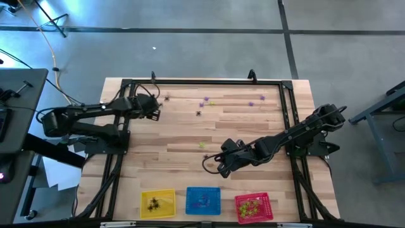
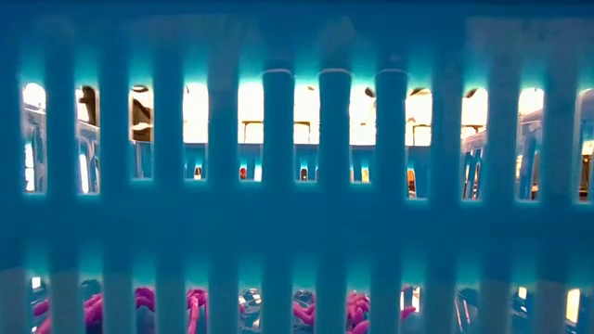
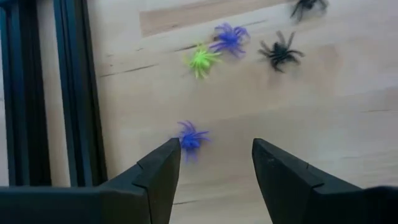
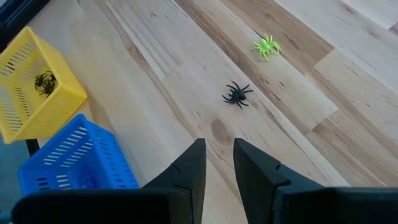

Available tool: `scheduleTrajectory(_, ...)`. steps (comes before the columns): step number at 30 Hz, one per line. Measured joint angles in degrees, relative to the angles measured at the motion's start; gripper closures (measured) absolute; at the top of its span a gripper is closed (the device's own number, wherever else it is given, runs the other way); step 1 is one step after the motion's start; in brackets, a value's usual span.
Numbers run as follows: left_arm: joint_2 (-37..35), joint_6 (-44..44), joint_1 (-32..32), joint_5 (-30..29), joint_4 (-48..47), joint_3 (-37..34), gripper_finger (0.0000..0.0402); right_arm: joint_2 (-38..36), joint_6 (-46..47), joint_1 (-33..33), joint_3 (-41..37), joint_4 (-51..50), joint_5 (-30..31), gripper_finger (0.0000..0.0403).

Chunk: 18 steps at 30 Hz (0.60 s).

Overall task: Sort Halloween decoration
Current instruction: Put the violet spider toy into the blue bin

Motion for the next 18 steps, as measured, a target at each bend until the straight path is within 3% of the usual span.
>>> scheduleTrajectory(8, 2.56, 4.93, 7.80, 6.34, 3.09, 0.00, 0.0216, 0.00, 0.00, 0.01, 0.00, -0.02, 0.00, 0.0324)
scheduleTrajectory(18, 11.34, 9.86, 13.39, 12.90, 6.24, 0.02, 0.0216, 0.00, 0.00, 0.02, 0.00, -0.04, 0.00, 0.0324)
